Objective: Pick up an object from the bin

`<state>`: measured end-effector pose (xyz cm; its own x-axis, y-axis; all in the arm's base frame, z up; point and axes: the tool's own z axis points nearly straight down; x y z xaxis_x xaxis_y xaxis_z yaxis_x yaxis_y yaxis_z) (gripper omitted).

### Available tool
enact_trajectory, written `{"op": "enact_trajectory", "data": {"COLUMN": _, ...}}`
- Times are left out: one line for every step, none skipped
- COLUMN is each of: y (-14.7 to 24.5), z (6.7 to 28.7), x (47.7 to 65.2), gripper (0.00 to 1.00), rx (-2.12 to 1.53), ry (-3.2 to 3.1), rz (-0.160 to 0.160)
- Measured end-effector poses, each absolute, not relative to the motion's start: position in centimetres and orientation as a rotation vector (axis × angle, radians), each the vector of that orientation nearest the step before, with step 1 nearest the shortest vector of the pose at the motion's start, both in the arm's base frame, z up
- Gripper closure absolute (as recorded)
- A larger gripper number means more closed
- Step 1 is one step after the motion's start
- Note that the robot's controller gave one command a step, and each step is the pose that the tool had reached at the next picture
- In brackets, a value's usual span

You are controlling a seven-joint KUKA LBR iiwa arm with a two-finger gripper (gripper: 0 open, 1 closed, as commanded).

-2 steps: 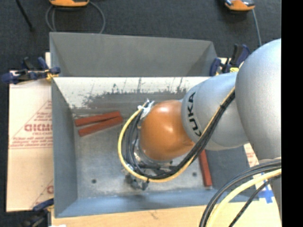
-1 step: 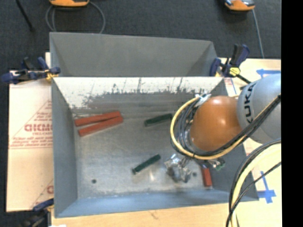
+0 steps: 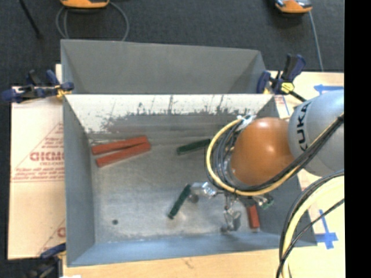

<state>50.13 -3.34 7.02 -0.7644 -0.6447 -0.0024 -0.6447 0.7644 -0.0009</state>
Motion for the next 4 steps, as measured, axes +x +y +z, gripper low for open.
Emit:
{"op": "enact_trajectory", "data": {"y": 2.9, "z": 14.7, "x": 56.0, "gripper": 0.0, "rx": -0.908, "ry": 2.993, "rz": -0.002}}
{"op": "enact_trajectory", "data": {"y": 6.0, "z": 6.8, "x": 56.3, "gripper": 0.0, "rx": -1.356, "ry": 2.835, "rz": 0.003}}
{"op": "enact_trajectory", "data": {"y": 6.0, "z": 7.1, "x": 56.4, "gripper": 1.0, "rx": -1.346, "ry": 2.836, "rz": 0.003}}
{"op": "enact_trajectory", "data": {"y": 4.4, "z": 7.1, "x": 57.3, "gripper": 1.0, "rx": -2.044, "ry": 2.382, "rz": -0.002}}
